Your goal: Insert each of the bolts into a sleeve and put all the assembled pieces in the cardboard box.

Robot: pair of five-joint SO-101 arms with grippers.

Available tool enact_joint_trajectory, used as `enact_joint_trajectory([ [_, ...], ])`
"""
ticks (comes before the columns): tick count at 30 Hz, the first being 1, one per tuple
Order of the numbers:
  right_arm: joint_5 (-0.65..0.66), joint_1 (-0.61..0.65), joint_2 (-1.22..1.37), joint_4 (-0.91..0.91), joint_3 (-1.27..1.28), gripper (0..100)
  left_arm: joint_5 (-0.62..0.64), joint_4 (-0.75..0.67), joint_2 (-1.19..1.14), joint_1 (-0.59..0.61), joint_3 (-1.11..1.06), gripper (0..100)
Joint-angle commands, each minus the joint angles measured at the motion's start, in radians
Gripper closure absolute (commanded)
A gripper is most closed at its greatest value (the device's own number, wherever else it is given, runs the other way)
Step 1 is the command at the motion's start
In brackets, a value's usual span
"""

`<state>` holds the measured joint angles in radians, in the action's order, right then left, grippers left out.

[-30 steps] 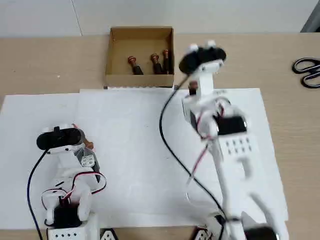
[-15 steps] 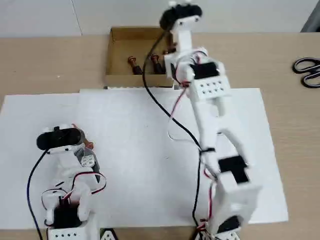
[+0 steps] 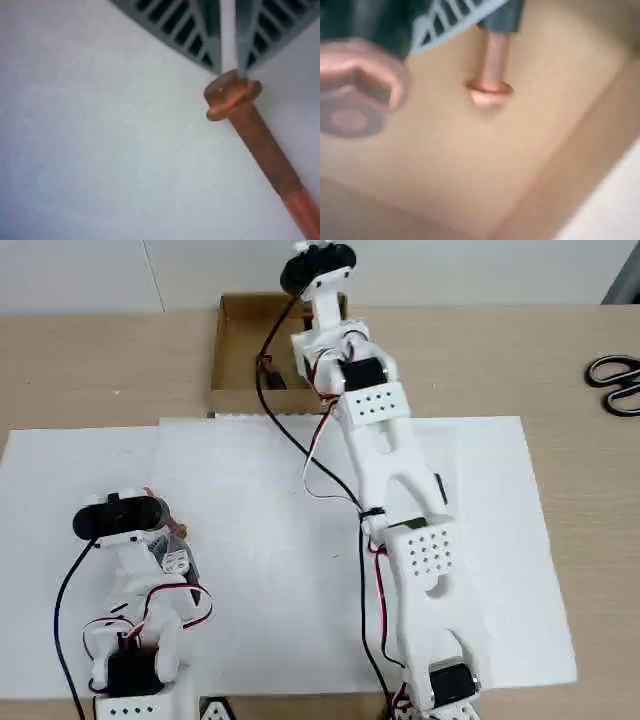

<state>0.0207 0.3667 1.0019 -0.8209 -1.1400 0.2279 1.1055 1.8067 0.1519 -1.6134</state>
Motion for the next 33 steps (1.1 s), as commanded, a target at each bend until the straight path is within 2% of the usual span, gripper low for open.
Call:
enact_joint_trajectory([
  [1, -0.014, 0.031, 0.047, 0.030, -0.153, 99.6, -0.005, -0.009, 0.009, 0.002, 0.008, 99],
  [8, -0.006, 0.050, 0.177, 0.008, -0.210, 99.5, -0.008, -0.008, 0.009, 0.005, 0.008, 99],
  [13, 0.028, 0.050, 0.196, -0.156, -0.209, 98.1, -0.011, -0.008, 0.009, 0.005, 0.008, 99],
  [21, 0.043, 0.048, 0.186, -0.271, -0.239, 77.8, -0.011, -0.011, 0.009, 0.002, 0.008, 99],
  [29, 0.043, 0.051, 0.186, -0.386, -0.425, 77.8, -0.009, -0.011, 0.009, 0.002, 0.008, 99],
  [33, 0.043, 0.045, 0.185, -0.532, -0.552, 77.9, -0.009, -0.011, 0.009, 0.002, 0.010, 99],
])
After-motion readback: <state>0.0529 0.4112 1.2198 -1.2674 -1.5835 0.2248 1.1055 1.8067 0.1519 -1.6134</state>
